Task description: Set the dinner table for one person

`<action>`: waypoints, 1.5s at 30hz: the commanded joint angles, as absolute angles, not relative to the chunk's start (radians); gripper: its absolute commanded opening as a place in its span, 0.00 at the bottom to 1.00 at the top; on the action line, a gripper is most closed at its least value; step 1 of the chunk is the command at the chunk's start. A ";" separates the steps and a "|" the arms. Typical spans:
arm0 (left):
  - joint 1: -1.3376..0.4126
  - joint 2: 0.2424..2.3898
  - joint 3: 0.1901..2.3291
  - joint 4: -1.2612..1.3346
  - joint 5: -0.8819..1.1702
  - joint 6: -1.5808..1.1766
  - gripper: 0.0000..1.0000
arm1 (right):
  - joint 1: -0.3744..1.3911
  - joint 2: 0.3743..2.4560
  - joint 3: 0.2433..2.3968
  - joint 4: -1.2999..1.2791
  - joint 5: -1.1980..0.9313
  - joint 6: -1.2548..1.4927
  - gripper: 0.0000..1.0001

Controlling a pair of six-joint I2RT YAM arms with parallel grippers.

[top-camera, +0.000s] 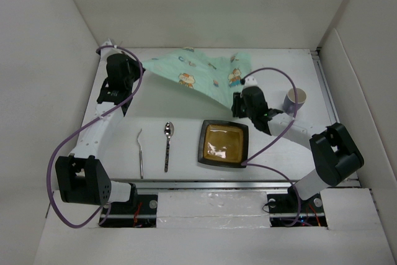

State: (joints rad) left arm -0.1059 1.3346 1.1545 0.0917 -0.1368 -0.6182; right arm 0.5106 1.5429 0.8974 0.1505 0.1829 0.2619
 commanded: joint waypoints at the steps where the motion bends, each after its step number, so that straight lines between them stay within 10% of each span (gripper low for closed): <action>1: -0.109 1.269 1.068 0.114 -0.104 -0.657 0.00 | 0.557 1.451 0.847 0.137 0.268 0.299 0.49; 16: -0.109 1.126 0.954 0.029 -0.149 -0.575 0.00 | 0.351 1.433 0.657 0.181 0.139 0.457 0.62; 45: -0.109 1.029 0.900 0.046 -0.071 -0.603 0.00 | 0.304 2.003 1.221 0.054 -0.092 0.463 0.60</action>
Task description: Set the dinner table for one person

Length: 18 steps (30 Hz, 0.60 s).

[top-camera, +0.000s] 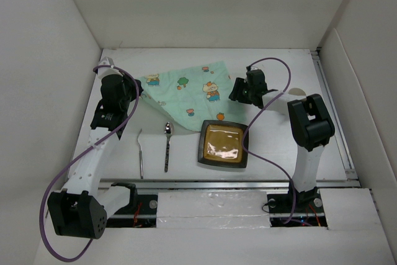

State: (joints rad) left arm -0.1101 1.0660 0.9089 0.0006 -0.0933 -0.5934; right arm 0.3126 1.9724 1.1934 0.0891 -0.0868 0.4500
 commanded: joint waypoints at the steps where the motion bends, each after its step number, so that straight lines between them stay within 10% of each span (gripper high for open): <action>1: -0.109 1.026 0.902 0.046 -0.071 -0.600 0.00 | 0.304 2.002 1.226 0.049 -0.112 0.462 0.57; 9: -0.109 1.052 0.900 0.072 -0.058 -0.612 0.00 | 0.239 2.031 1.215 0.222 -0.320 0.537 0.00; 18: -0.060 1.222 1.011 0.107 -0.028 -0.586 0.00 | 0.105 1.931 1.299 0.276 -0.187 0.526 0.00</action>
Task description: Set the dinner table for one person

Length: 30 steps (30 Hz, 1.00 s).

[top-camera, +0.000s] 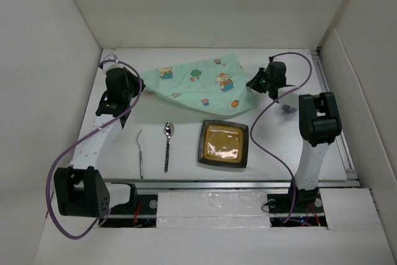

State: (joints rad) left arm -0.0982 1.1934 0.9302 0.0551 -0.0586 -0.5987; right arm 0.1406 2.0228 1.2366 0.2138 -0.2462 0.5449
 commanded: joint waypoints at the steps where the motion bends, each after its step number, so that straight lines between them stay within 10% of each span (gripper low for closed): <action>1: -0.060 1.230 1.018 0.098 -0.006 -0.591 0.00 | 0.094 1.925 1.299 0.269 -0.175 0.523 0.00; 8: -0.060 1.175 0.934 0.025 0.011 -0.566 0.00 | 0.075 1.917 1.212 0.245 -0.164 0.502 0.00; 12: -0.060 1.115 0.910 -0.081 -0.100 -0.558 0.62 | 0.075 1.890 1.143 0.278 -0.149 0.512 0.00; 14: -0.060 1.085 0.897 -0.039 -0.132 -0.564 0.73 | 0.075 1.865 1.125 0.276 -0.121 0.514 0.00; 20: -0.073 1.260 0.997 -0.008 -0.094 -0.575 0.70 | 0.075 1.841 1.117 0.230 -0.095 0.506 0.01; 30: -0.098 1.629 1.186 -0.011 0.072 -0.584 0.40 | 0.084 1.683 1.014 0.236 -0.006 0.456 0.56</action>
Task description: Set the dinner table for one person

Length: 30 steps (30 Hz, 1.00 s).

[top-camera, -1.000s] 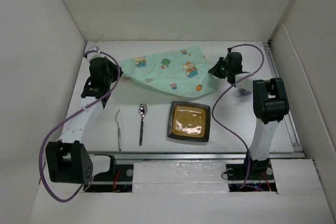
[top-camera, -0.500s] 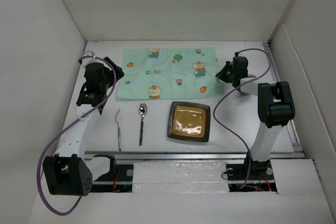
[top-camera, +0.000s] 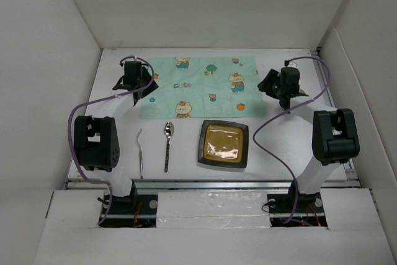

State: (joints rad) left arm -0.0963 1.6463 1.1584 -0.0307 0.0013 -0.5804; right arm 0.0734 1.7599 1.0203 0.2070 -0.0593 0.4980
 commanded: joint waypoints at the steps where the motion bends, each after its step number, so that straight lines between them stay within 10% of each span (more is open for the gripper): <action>1: -0.098 1.617 1.161 0.021 0.109 -0.598 0.36 | 0.084 1.668 1.015 0.229 0.020 0.443 0.57; 3: -0.098 1.557 1.093 0.066 0.127 -0.614 0.17 | 0.094 1.658 1.032 0.181 0.018 0.428 0.57; 6: -0.110 1.462 1.068 0.049 0.175 -0.623 0.00 | 0.146 1.605 0.968 0.196 -0.064 0.428 0.05; 12: -0.236 1.076 0.958 0.094 0.209 -0.545 0.00 | 0.296 1.298 0.627 0.287 -0.219 0.466 0.00; 14: -0.236 0.932 0.898 0.113 0.235 -0.535 0.00 | 0.320 1.211 0.534 0.285 -0.238 0.489 0.07; 19: -0.236 0.734 0.759 0.058 0.288 -0.460 0.01 | 0.383 0.883 0.326 0.098 -0.164 0.511 0.62; 24: -0.236 0.703 0.730 0.021 0.270 -0.405 0.31 | 0.385 0.743 0.258 -0.046 -0.077 0.600 0.69; 30: -0.236 0.704 0.747 0.012 0.319 -0.376 0.39 | 0.351 0.937 0.221 0.093 -0.303 0.607 0.71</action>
State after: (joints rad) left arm -0.2398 0.7292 0.7300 -0.0116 0.2764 -0.4206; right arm 0.3595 0.8299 0.2390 0.0254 -0.1852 0.5819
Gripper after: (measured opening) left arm 0.383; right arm 0.719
